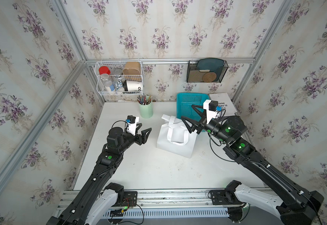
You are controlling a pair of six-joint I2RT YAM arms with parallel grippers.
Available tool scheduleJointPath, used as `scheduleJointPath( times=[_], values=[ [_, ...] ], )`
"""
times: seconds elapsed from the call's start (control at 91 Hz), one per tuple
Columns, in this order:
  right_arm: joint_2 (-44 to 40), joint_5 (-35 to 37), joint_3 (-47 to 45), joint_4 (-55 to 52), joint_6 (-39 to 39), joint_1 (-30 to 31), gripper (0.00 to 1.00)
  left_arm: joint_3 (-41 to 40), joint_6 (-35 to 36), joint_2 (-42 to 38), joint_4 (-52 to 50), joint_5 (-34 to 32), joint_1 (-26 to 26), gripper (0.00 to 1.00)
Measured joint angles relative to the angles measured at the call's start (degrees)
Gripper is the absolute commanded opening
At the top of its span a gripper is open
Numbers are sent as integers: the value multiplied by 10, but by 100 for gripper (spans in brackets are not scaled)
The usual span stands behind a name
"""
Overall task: Place the ice pack in the delivery bag
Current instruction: Seal the delivery bag at the center of the board.
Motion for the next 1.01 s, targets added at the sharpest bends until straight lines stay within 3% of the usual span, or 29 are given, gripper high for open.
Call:
scheduleJointPath(
  times=[0.143,0.275,0.582,0.769,1.011],
  values=[
    [30,16,23,-44,-130,56,96,-14,30,-35,-22,34,0,75],
    [70,21,54,-98,-221,83,83,-48,37,-44,-9,81,0,76],
    [85,119,60,-222,-312,116,26,5,-6,190,184,181,-13,63],
    [43,136,19,-255,-296,131,24,28,-40,274,274,223,-26,56],
    [92,242,12,-267,-256,132,29,51,-57,323,310,247,-31,32]
  ],
)
